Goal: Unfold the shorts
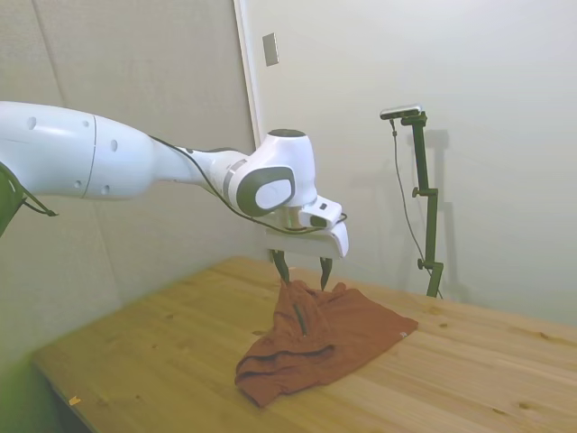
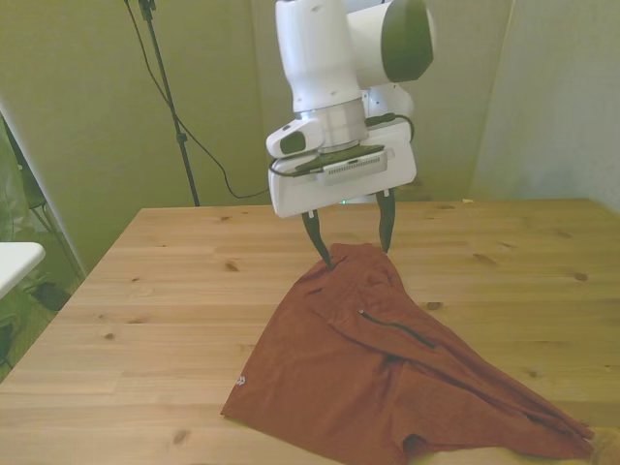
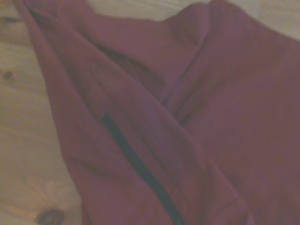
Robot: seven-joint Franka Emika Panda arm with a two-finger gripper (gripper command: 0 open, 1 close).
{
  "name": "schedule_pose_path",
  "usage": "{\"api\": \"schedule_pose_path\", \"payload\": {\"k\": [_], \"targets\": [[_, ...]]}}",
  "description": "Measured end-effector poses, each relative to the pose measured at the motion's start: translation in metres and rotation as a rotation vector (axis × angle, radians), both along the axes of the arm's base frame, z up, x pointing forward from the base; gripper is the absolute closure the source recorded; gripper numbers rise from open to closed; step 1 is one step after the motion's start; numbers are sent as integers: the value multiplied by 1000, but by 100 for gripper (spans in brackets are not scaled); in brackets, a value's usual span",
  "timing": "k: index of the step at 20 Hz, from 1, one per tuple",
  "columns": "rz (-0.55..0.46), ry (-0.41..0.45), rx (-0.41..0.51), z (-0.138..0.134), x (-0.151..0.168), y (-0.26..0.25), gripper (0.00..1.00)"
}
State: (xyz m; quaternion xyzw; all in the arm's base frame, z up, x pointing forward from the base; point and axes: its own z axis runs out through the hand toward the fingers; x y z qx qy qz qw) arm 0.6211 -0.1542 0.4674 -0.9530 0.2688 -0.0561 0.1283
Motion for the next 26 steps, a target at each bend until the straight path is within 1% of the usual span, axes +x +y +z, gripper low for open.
{"api": "schedule_pose_path", "payload": {"k": [3,5,8,14,19,20,26], "targets": [[16,36,60,-30,1,-20,0],[14,56,79,-44,3,-31,0],[3,79,110,-54,4,-45,0],[-16,104,127,-66,-3,-68,0],[-14,133,142,-89,0,-68,0],[-12,138,145,-93,1,-66,100],[-1,149,152,-104,7,-61,100]]}}
